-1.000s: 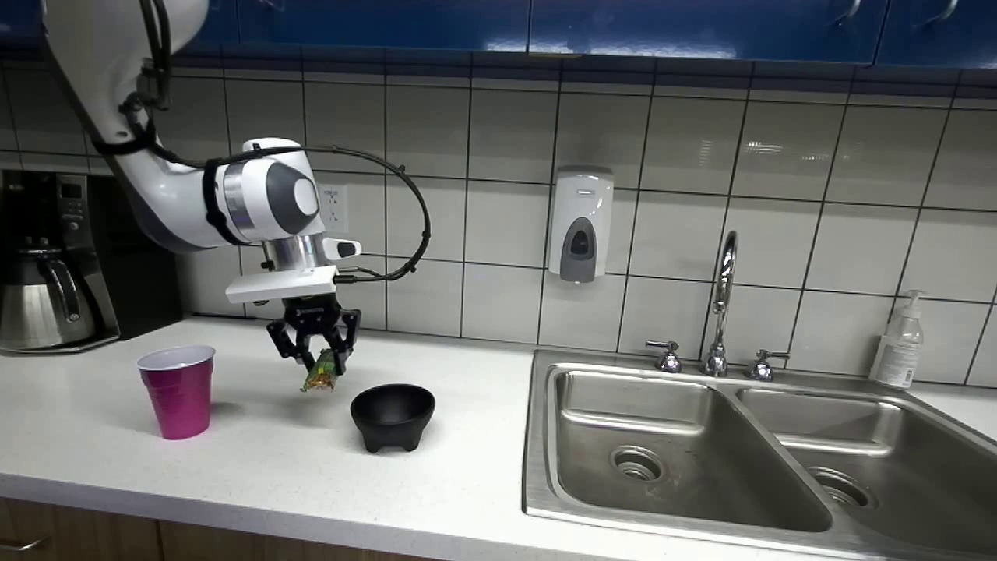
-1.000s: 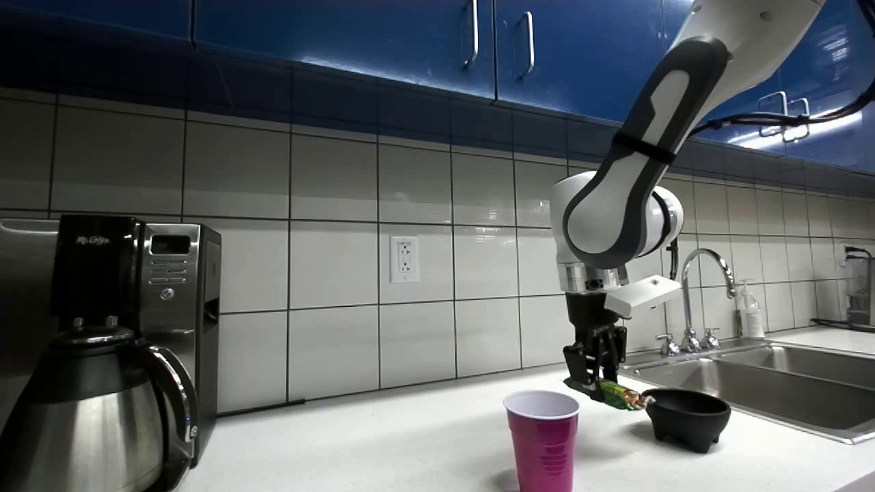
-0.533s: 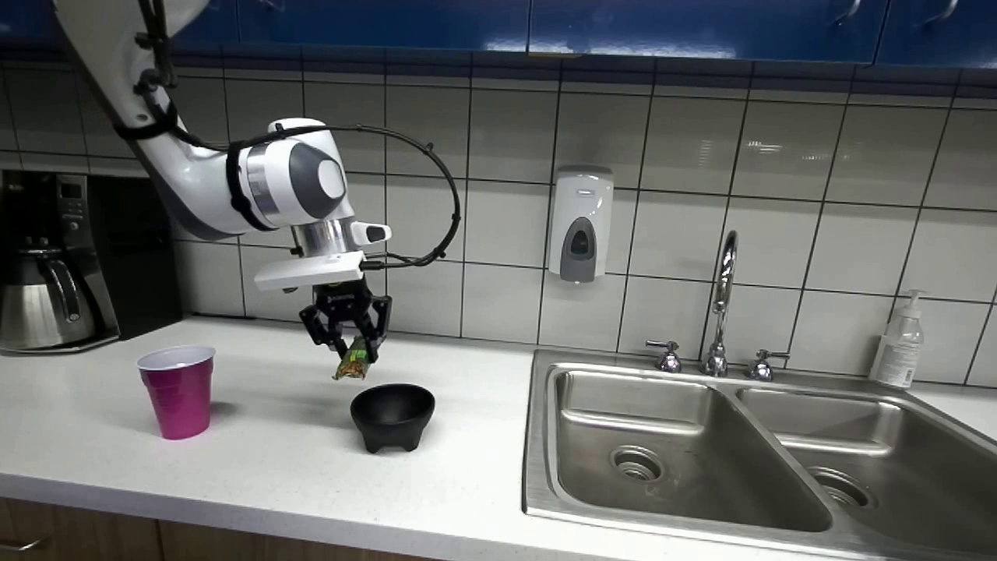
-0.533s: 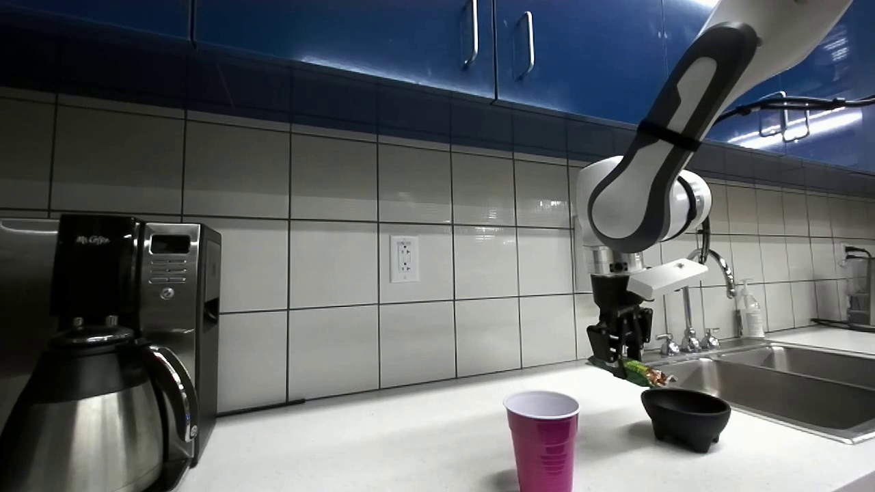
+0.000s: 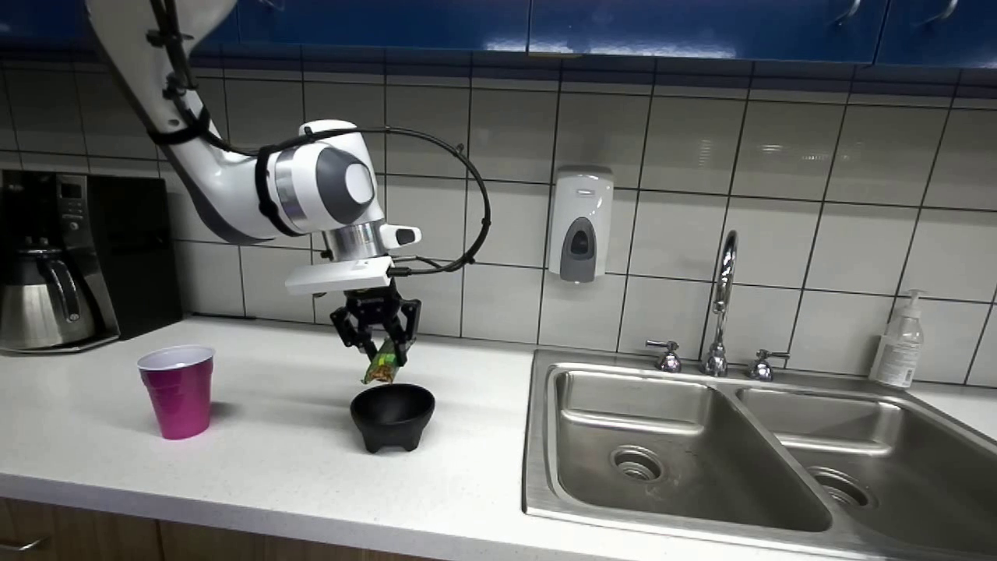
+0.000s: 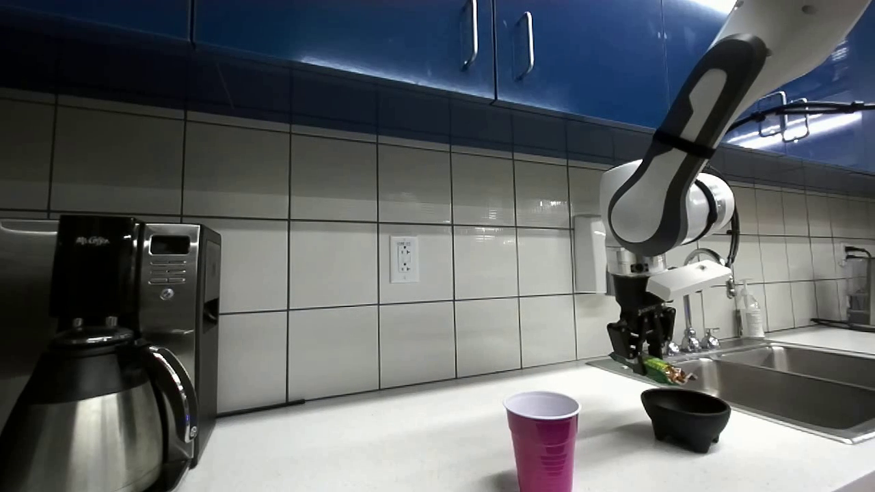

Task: Put the chocolate bar inside the black bowl

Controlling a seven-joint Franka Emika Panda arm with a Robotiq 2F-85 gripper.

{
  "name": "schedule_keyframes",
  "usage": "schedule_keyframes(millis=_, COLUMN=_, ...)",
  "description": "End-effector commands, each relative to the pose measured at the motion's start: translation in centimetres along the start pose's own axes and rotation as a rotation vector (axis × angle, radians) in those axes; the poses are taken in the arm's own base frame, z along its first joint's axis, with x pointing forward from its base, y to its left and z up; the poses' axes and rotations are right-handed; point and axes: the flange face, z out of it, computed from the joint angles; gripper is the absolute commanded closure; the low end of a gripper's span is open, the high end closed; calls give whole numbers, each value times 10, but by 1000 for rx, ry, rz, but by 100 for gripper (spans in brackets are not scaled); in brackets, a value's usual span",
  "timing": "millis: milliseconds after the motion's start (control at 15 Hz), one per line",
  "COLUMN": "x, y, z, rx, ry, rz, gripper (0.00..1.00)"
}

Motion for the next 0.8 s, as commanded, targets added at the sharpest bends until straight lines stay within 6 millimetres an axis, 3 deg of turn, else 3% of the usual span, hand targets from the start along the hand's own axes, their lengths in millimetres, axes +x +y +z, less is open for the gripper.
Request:
schedule_keyframes(millis=0, x=4, y=14, z=10, rx=-4, ry=15, rz=23, gripper=82)
schedule_keyframes(millis=467, x=9, y=8, z=38, rx=-1, ry=26, rz=5, gripper=82)
schedule_keyframes(millis=733, x=10, y=7, z=39, rx=2, ry=45, rz=1, gripper=82)
